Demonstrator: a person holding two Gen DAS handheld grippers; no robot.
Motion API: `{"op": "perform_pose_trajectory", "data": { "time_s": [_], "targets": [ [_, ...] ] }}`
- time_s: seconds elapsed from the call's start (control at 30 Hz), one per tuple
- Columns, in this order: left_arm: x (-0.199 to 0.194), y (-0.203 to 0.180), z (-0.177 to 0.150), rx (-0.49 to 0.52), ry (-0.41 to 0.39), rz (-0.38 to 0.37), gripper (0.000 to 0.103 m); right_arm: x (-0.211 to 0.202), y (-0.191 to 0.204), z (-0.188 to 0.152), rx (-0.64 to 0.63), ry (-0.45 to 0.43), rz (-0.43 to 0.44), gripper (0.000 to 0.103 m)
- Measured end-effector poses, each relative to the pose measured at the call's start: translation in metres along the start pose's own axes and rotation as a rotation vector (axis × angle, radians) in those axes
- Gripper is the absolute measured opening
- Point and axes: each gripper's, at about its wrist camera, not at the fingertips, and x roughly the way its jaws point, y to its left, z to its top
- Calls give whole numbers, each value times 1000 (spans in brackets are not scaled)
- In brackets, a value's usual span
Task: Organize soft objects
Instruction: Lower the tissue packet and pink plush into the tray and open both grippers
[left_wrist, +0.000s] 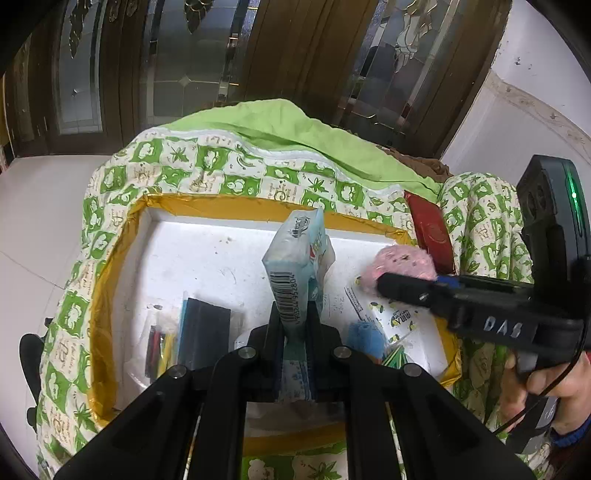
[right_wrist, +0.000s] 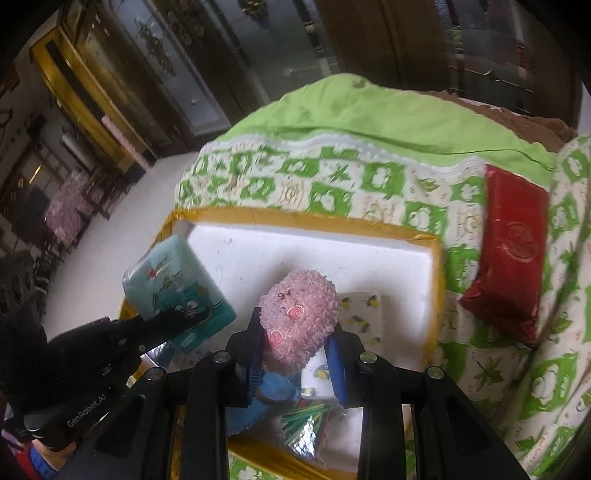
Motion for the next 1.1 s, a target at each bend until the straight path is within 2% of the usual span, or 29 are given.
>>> {"op": "perform_pose_trajectory", "data": {
  "time_s": [0.5, 1.1],
  "targets": [
    [14, 8, 2, -30, 19, 9, 10, 34, 25, -9, -110, 58, -30, 33],
    [32, 13, 1, -59, 50, 3, 10, 41, 18, -12, -91, 56, -40, 34]
  ]
}}
